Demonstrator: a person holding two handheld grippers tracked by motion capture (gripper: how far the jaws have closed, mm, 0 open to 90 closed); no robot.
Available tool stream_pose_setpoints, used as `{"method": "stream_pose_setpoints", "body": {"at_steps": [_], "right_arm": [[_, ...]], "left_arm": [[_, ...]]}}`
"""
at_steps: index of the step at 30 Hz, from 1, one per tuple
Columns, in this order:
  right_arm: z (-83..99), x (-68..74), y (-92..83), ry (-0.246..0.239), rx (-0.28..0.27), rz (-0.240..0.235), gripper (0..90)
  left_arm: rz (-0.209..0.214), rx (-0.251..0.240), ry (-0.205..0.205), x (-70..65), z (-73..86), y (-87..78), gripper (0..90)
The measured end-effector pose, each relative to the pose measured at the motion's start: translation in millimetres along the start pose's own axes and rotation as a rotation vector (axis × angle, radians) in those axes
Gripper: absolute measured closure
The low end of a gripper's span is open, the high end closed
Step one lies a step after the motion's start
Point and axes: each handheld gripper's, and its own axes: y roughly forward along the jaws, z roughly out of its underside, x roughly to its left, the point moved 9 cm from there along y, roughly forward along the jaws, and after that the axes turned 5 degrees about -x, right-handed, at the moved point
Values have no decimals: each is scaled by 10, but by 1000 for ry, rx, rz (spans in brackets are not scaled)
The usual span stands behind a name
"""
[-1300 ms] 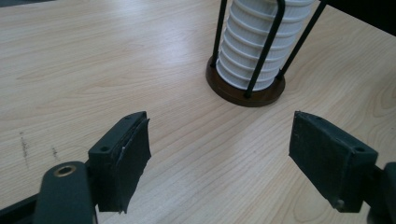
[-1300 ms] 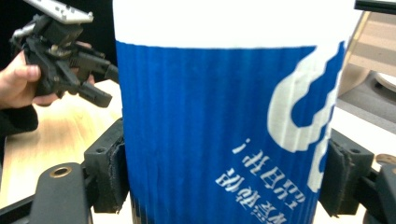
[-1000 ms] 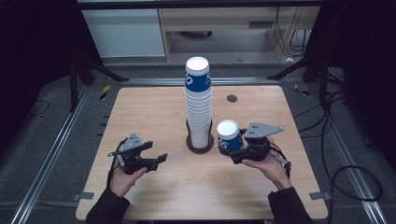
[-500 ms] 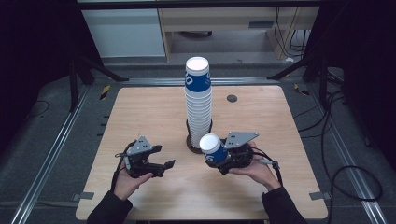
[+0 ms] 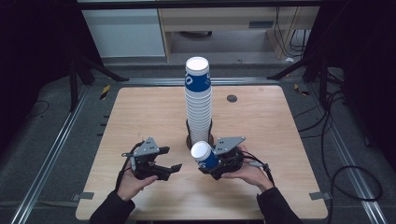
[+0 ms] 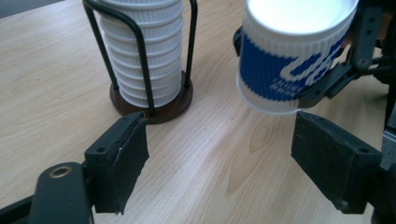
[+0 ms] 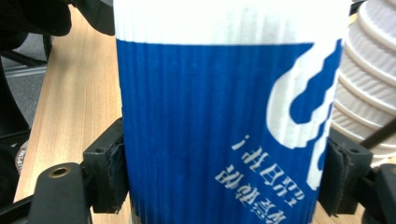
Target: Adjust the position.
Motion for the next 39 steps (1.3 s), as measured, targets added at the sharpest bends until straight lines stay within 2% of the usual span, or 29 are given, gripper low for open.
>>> {"method": "stream_pose_setpoints", "body": {"at_steps": [6,17,21,30,36,39], "right_arm": [[35,48,88,-20,26,-14,206],[77,145,247,-55,58,-37,206],[71,182,297,-83,61,-41,206],[61,261,385,-106,67,-59,206],[57,307,436,-122,74,-67,206],[63,310,439,-122,79,-67,206]], "left_arm": [[27,-7,5,-83,-62,44,180],[72,12,21,-217,-77,130,174],[80,27,15,-234,-58,163,174],[84,67,23,-272,-7,227,194],[94,84,15,-291,20,250,257],[100,90,10,-296,28,250,261]]}}
